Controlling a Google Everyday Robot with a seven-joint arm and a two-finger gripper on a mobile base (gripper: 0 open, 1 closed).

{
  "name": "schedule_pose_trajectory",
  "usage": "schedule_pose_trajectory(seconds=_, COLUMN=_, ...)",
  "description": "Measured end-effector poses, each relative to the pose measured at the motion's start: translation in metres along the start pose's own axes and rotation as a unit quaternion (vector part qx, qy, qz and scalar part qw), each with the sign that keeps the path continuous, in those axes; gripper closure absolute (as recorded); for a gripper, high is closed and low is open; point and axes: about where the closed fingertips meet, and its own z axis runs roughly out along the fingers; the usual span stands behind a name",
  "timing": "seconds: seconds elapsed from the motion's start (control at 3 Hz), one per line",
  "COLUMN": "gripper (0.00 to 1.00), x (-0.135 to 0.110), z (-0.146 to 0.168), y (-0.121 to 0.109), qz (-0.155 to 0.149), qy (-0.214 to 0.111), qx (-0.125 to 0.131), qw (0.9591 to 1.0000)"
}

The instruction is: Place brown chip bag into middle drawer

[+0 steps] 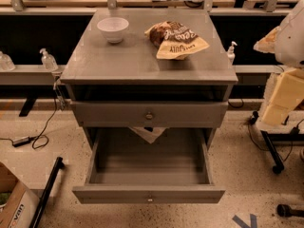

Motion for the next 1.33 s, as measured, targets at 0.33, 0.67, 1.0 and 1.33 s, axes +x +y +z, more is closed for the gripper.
schedule_pose_trajectory(seconds=0.33, gripper=0.00, x=0.000, z=0.000, y=0.000, qz=0.000, qy=0.000, qx=0.000, qw=1.0000)
schedule_pose_trajectory(seconds=0.67, gripper=0.00, x=-0.013, z=0.004, y=-0.009, qz=0.010, qy=-0.029, qx=0.021, qw=0.9993)
schedule_pose_trajectory(seconds=1.0, gripper=0.00, x=-0.048, z=0.020, y=-0.045, qz=0.035, qy=-0.112, qx=0.051, qw=0.9917)
schedule_pose_trajectory(seconds=1.33, gripper=0.00, x=-0.071, z=0.031, y=-0.080, qz=0.062, qy=-0.160, qx=0.066, qw=0.9830)
